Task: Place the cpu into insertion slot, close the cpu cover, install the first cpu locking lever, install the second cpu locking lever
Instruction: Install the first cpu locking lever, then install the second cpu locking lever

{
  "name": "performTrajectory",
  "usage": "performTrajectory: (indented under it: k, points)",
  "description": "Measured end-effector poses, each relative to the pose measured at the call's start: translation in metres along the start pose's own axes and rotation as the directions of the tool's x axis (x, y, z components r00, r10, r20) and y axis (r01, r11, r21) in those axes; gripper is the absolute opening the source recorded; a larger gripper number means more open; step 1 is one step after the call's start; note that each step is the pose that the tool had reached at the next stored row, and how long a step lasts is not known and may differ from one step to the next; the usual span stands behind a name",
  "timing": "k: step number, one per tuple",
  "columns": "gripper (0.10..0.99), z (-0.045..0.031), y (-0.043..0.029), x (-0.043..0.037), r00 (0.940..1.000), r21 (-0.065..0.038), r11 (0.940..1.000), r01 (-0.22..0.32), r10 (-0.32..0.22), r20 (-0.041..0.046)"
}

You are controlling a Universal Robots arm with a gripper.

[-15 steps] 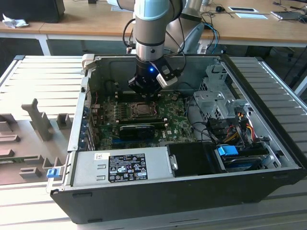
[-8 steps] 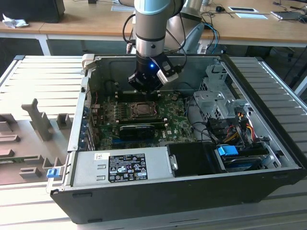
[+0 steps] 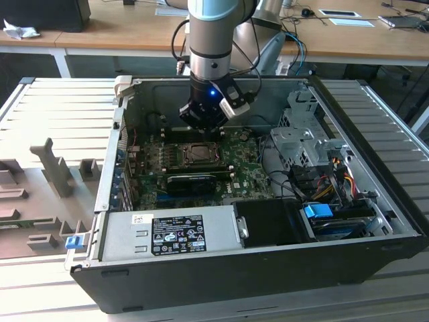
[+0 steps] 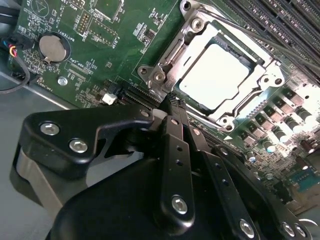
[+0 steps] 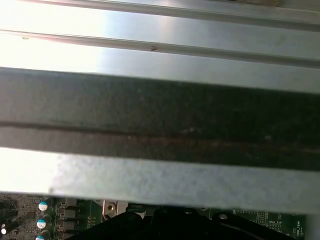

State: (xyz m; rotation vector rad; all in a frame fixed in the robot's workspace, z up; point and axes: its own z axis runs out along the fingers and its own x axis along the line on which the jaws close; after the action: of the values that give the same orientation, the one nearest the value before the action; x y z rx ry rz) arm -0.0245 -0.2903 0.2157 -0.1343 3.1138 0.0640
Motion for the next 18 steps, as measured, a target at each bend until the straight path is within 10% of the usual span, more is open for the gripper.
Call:
performTrajectory:
  k: [18]
  points:
    - [0.106, -0.0003, -0.0092, 0.0007, 1.0000, 0.000, 1.0000, 0.000, 0.000, 0.0001]
